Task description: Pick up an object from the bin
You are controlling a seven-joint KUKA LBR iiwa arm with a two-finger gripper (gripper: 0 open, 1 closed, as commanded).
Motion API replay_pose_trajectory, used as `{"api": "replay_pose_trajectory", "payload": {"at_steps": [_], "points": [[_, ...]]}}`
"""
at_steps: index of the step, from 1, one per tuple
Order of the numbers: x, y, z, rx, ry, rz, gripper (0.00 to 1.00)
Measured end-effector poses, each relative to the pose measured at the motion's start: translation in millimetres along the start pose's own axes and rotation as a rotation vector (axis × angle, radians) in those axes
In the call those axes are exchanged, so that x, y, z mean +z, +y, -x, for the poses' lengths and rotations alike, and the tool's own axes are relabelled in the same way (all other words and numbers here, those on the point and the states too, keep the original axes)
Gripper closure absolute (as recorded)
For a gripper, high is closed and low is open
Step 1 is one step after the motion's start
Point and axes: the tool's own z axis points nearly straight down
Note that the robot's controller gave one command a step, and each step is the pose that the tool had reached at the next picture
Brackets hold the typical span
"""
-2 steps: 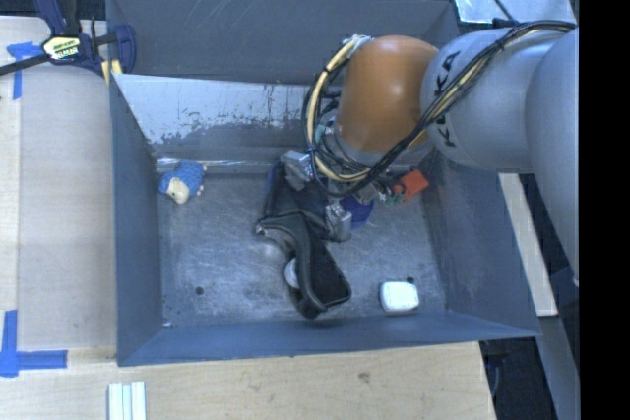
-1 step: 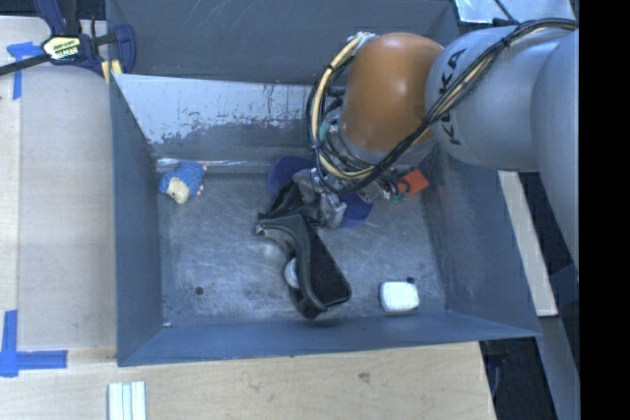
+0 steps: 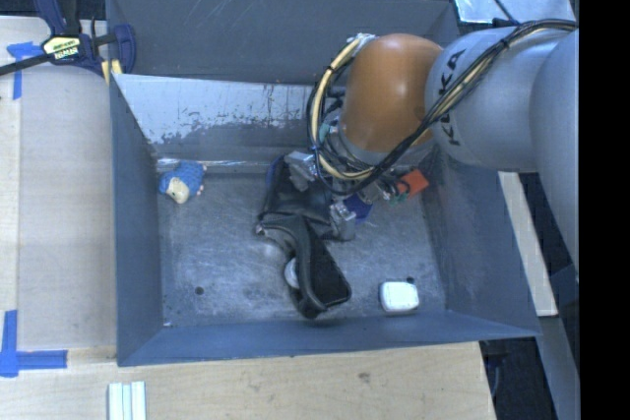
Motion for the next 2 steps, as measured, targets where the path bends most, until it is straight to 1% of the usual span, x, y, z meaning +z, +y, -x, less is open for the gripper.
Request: {"api": "replay_pose_trajectory", "payload": {"at_steps": [1, 2], "points": [[-1.5, 0.2, 0.7, 0.000, -0.001, 0.001, 1.00], [-149.1, 2.6, 5.6, -0.014, -0.012, -0.005, 1.00]]}}
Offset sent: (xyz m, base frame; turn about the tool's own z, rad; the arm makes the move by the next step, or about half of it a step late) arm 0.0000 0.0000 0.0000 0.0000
